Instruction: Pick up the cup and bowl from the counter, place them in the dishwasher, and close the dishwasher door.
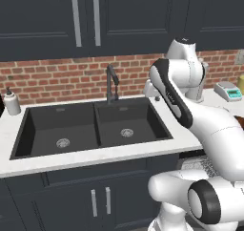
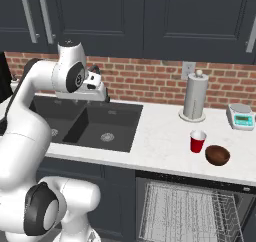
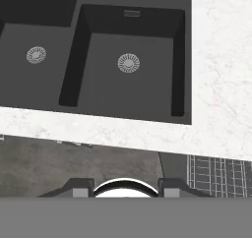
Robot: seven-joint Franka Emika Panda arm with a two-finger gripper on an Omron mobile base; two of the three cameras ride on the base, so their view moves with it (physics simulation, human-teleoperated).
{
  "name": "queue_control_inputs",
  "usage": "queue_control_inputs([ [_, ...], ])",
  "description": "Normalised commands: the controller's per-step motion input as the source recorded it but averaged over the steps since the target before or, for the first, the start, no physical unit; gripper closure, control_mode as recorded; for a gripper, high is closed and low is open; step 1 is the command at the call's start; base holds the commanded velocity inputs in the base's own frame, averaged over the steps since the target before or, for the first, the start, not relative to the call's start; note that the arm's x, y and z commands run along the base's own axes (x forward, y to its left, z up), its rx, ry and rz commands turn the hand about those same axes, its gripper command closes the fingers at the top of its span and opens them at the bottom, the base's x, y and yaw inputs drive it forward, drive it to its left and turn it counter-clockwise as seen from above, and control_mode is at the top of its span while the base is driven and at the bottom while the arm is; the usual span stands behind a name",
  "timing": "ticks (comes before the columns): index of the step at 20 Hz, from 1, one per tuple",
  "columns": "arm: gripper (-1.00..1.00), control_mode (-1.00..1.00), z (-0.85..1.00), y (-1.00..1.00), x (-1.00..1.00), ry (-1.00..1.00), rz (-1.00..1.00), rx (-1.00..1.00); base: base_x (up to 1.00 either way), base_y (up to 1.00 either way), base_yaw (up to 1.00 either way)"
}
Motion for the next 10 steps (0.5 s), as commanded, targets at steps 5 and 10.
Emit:
queue_control_inputs([
  [5,-1.0,1.0,0.0,0.0,0.0,0.0,0.0,0.0,0.0,0.0,0.0],
  [10,-1.0,1.0,0.0,0.0,0.0,0.0,0.0,0.0,0.0,0.0,-0.23],
])
